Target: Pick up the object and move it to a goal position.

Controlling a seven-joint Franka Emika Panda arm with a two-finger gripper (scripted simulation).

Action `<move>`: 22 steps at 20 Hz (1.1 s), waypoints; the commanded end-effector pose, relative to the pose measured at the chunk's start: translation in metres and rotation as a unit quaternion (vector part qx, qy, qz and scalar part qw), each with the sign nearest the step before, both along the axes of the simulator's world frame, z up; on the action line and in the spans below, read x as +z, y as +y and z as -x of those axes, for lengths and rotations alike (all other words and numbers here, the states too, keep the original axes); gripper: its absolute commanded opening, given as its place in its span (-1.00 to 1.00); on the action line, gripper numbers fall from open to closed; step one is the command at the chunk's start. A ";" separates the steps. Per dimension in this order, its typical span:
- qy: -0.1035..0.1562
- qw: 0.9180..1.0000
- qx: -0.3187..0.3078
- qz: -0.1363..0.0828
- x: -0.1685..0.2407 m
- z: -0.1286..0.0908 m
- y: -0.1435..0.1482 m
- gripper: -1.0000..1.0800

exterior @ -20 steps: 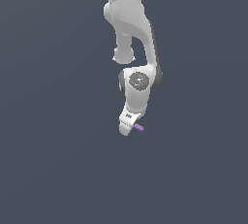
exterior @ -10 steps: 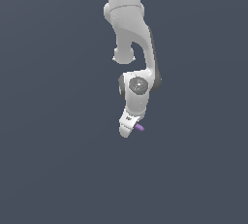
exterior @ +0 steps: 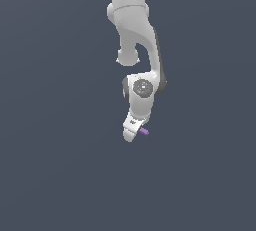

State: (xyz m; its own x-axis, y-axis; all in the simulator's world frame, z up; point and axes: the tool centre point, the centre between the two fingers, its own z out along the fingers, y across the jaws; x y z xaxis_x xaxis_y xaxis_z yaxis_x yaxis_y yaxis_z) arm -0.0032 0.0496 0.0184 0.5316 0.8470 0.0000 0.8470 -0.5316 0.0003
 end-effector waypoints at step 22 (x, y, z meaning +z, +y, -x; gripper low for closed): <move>0.000 1.000 0.000 0.001 0.084 0.080 0.003 -1.00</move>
State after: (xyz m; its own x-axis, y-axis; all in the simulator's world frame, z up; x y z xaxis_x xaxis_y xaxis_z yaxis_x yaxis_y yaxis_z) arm -0.0743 0.0528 0.0936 0.5315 0.8470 -0.0021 0.8470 -0.5315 0.0012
